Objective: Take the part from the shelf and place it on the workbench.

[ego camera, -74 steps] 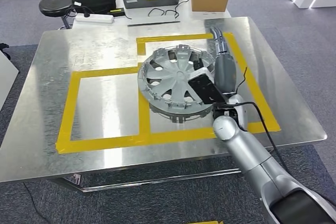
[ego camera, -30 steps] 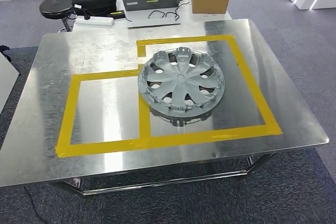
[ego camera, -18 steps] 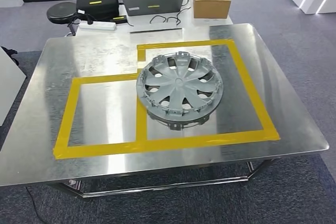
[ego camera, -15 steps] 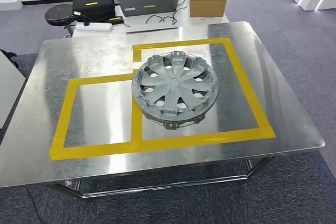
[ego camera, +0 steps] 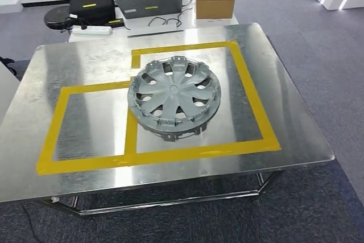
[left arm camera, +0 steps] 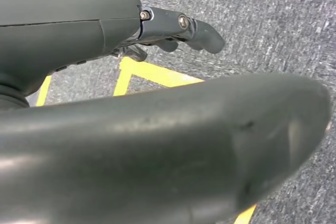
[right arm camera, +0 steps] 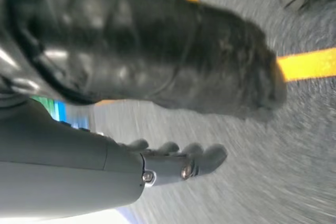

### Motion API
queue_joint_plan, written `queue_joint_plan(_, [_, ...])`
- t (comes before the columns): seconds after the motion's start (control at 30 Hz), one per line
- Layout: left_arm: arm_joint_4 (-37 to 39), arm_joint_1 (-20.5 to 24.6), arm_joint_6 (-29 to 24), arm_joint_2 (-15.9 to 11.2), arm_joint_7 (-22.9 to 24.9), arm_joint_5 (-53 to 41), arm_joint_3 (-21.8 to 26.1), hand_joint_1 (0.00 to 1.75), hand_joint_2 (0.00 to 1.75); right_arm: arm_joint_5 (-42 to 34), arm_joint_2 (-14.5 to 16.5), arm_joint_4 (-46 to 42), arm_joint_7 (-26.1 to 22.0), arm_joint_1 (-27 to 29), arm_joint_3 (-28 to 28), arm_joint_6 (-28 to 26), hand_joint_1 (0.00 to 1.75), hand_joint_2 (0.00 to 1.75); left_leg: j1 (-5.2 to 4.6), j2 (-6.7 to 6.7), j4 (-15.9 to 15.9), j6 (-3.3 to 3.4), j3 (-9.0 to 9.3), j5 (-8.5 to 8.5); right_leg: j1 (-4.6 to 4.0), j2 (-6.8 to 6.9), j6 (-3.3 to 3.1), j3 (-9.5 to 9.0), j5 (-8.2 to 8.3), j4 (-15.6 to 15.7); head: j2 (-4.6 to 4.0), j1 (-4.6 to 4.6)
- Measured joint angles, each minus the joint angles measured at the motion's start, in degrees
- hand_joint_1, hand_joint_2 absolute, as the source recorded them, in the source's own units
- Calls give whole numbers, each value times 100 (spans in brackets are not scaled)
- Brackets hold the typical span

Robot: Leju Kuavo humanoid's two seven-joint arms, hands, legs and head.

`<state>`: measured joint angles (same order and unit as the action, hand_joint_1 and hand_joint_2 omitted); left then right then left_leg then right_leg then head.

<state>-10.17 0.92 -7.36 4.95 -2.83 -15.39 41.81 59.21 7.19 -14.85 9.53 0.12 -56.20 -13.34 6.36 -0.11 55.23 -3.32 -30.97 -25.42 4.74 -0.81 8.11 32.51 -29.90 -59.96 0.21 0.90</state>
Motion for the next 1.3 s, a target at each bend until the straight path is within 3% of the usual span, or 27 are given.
queue_joint_plan(0.07, [1, 21, -163, 33, 36, -41, -26, 0, 0, 401, 38, 101, 212, -36, 352, 20, 0, 0, -4, 1, 203, -95, -104, -105, 10, -16, -283, 125, -83, -225, 2, -48])
queue_joint_plan(0.1, [1, 19, -183, 38, 61, -56, -32, 0, 0, 493, 52, 133, 266, -46, 488, 40, 0, 0, -9, 3, 210, -113, -111, -100, 14, -5, -355, 159, -97, -286, 3, -102])
queue_joint_plan(0.17, [2, 3, -70, 26, 129, -76, -50, 0, 0, 542, 69, 185, 296, -79, 687, 78, 0, 0, -3, 8, 287, -109, -154, -195, -6, 21, -420, 234, -77, -354, 2, -198])
queue_joint_plan(0.23, [3, -1, 64, 3, 185, -82, -75, 0, 0, 566, 80, 233, 304, -109, 869, 103, 0, 0, -46, 21, 787, -9, -339, -645, -67, 48, -473, 351, -2, -370, 1, -306])
queue_joint_plan(0.3, [3, 15, 121, -15, 211, -82, -101, 0, 0, 609, 84, 270, 306, -109, 1008, 99, 0, 0, -166, 29, 1635, 140, -590, -1233, -158, 75, -517, 439, 98, -337, 1, -388])
queue_joint_plan(0.33, [3, 21, 136, -18, 224, -80, -110, 0, 0, 639, 83, 286, 306, -105, 1068, 90, 0, 0, -243, 29, 1955, 225, -646, -1417, -215, 86, -546, 486, 145, -319, 1, -404])
queue_joint_plan(0.37, [3, 24, 146, -21, 239, -76, -113, 0, 0, 670, 83, 298, 306, -105, 1126, 81, 0, 0, -328, 28, 2089, 331, -612, -1492, -280, 91, -581, 531, 189, -306, 1, -410])
queue_joint_plan(0.4, [3, 26, 157, -21, 251, -73, -114, 0, 0, 693, 83, 309, 306, -108, 1179, 74, 0, 0, -425, 26, 2005, 466, -476, -1467, -350, 90, -617, 570, 229, -292, 1, -412])
queue_joint_plan(0.43, [3, 29, 170, -20, 259, -68, -114, 0, 0, 710, 85, 319, 306, -111, 1224, 72, 0, 0, -532, 24, 1728, 633, -253, -1365, -419, 85, -655, 600, 269, -274, 1, -412])
queue_joint_plan(0.5, [2, 45, 218, -35, 230, -54, -116, 0, 0, 741, 108, 340, 297, -118, 1301, 79, 0, 0, -785, 26, 904, 1011, 288, -1130, -534, 80, -712, 628, 357, -224, 1, -396])
queue_joint_plan(0.53, [0, 59, 242, -48, 195, -44, -118, 0, 0, 759, 116, 350, 280, -117, 1336, 85, 0, 0, -875, 39, 587, 1136, 466, -1061, -575, 82, -719, 638, 407, -195, 1, -384])
queue_joint_plan(0.57, [-2, 68, 260, -57, 151, -35, -119, 0, 0, 774, 123, 359, 248, -114, 1366, 94, 0, 0, -938, 52, 391, 1188, 560, -1020, -596, 88, -715, 645, 458, -166, 1, -363])
queue_joint_plan(0.6, [-3, 72, 270, -60, 112, -28, -120, 0, 0, 784, 121, 365, 204, -104, 1389, 104, 0, 0, -960, 65, 307, 1171, 574, -991, -613, 95, -697, 652, 509, -139, 1, -345])
queue_joint_plan(0.67, [-3, 54, 276, -48, 66, -19, -120, 0, 0, 793, 93, 370, 116, -79, 1417, 113, 0, 0, -930, 81, 215, 1024, 544, -857, -597, 99, -651, 683, 565, -113, 1, -330])
queue_joint_plan(0.7, [-2, 43, 278, -44, 56, -15, -119, 0, 0, 793, 81, 372, 85, -66, 1428, 115, 0, 0, -911, 87, 165, 967, 525, -788, -592, 95, -617, 728, 496, -186, 1, -325])
queue_joint_plan(0.77, [-2, 32, 284, -34, 46, -13, -118, 0, 0, 791, 60, 376, 50, -45, 1440, 114, 0, 0, -883, 99, 112, 895, 457, -679, -572, 81, -551, 903, 123, -645, 1, -289])
queue_joint_plan(0.83, [-2, 23, 289, -30, 41, -13, -118, 0, 0, 793, 48, 381, 33, -23, 1445, 114, 0, 0, -883, 102, 118, 884, 369, -613, -551, 80, -497, 1070, -298, -1327, 1, -250])
queue_joint_plan(0.87, [-2, 17, 290, -28, 41, -13, -118, 0, 0, 795, 41, 383, 28, -12, 1449, 114, 0, 0, -883, 104, 125, 873, 333, -587, -542, 81, -479, 1064, -385, -1510, 1, -239])
queue_joint_plan(0.9, [-2, 13, 290, -27, 41, -13, -117, 0, 0, 798, 37, 384, 24, -2, 1455, 114, 0, 0, -883, 107, 132, 865, 308, -567, -536, 84, -467, 950, -366, -1484, 1, -232])
queue_joint_plan(0.97, [-2, 13, 289, -23, 41, -13, -116, 0, 0, 802, 26, 385, 18, 7, 1472, 114, 0, 0, -883, 111, 154, 849, 291, -552, -526, 93, -476, 427, -127, -801, 1, -216])
queue_joint_plan(1.03, [-2, 20, 288, -20, 41, -13, -115, 0, 0, 807, 16, 387, 10, -2, 1487, 114, 0, 0, -898, 121, 192, 824, 271, -554, -531, 104, -554, -50, 0, -68, 1, -208])
queue_joint_plan(1.07, [-2, 23, 287, -20, 41, -13, -115, 0, 0, 808, 14, 389, 4, -6, 1490, 114, 0, 0, -905, 126, 210, 803, 258, -549, -537, 106, -608, -155, 4, 110, 1, -207])
queue_joint_plan(1.13, [-2, 27, 286, -21, 41, -13, -115, 0, 0, 812, 12, 393, -8, -3, 1495, 114, 0, 0, -916, 128, 229, 758, 231, -533, -533, 104, -702, -181, 26, 168, 1, -209])
queue_joint_plan(1.2, [-1, 29, 281, -34, 40, -12, -116, 0, 0, 815, 14, 403, -11, -2, 1496, 116, 0, 0, -930, 103, 304, 690, 200, -603, -475, 110, -765, -187, 66, 221, 1, -197])
queue_joint_plan(1.23, [1, 31, 279, -38, 40, -12, -117, 0, 0, 815, 11, 408, -12, -6, 1496, 117, 0, 0, -917, 80, 470, 634, 128, -723, -438, 113, -792, -189, 87, 253, 1, -204])
queue_joint_plan(1.3, [3, 32, 276, -39, 38, -13, -118, 0, 0, 815, 3, 412, -15, -8, 1497, 118, 0, 0, -822, 43, 1133, 491, -175, -1086, -394, 115, -814, -169, 117, 279, 1, -242])
